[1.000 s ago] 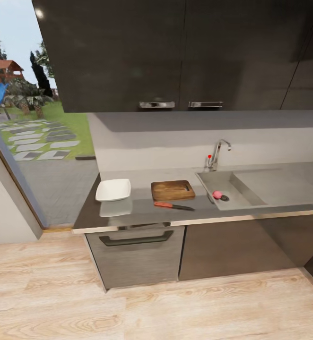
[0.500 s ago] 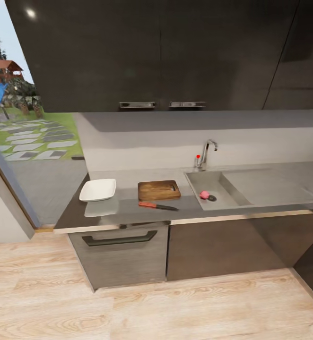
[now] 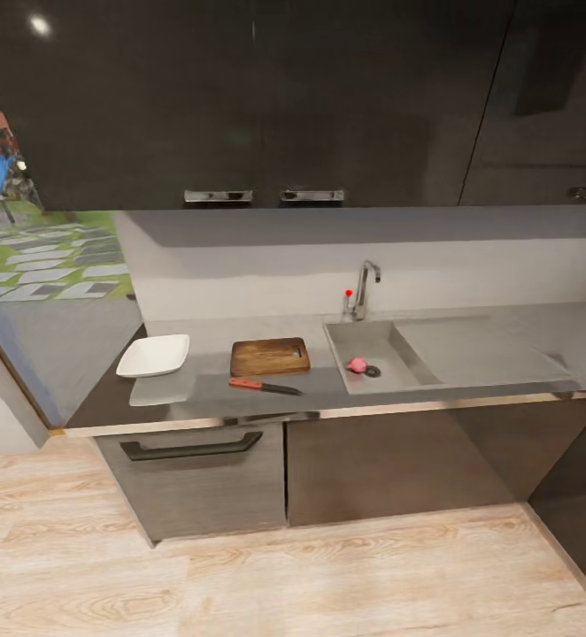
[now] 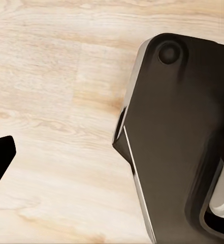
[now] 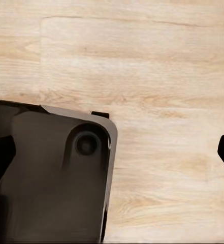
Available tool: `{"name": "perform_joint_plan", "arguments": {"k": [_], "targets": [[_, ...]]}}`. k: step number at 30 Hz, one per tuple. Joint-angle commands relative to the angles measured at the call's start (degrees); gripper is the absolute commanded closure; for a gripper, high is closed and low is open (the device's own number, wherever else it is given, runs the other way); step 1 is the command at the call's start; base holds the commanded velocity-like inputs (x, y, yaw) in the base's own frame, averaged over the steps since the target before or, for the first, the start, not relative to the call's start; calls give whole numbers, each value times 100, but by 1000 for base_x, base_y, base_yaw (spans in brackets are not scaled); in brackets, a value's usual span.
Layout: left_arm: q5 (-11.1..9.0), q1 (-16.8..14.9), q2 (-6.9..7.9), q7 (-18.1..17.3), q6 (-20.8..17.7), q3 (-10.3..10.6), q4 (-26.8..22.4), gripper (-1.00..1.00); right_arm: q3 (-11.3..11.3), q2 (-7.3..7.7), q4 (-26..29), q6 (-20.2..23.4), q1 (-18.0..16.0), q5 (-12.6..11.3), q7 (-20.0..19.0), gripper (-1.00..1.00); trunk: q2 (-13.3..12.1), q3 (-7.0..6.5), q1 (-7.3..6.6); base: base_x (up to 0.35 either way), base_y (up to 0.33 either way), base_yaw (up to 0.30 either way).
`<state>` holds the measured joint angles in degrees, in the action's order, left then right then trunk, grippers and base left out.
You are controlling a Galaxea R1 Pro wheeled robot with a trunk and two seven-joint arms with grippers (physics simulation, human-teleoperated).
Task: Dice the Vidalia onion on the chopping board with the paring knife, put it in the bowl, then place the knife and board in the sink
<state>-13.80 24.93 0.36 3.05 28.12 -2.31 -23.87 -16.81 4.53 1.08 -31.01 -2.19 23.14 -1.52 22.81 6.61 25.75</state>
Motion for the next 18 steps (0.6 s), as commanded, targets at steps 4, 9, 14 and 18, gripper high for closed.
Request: {"name": "perform_joint_plan", "arguments": {"k": [4,9,14,18], "targets": [[0,3,-1,20,7,3,-10,-100,-99,-10,18,17,28,21,12,-100,11,11,4,0,-132,0],[0,3,-1,19,9,3,-27,-100,-163,-6,354,307,42,-387,28,-100,11,11,4,0,-28,0],[0,3,-1,31,-4,2,-465,-100,-161,-114,1620,1553,43,-963,-69,-100,11,11,4,0,-3,0],[-2,3,4,36,-19,-2,-707,-100,-147,-174,1964,1773,44,-1026,-174,-100,11,11,4,0,0,0]]}}
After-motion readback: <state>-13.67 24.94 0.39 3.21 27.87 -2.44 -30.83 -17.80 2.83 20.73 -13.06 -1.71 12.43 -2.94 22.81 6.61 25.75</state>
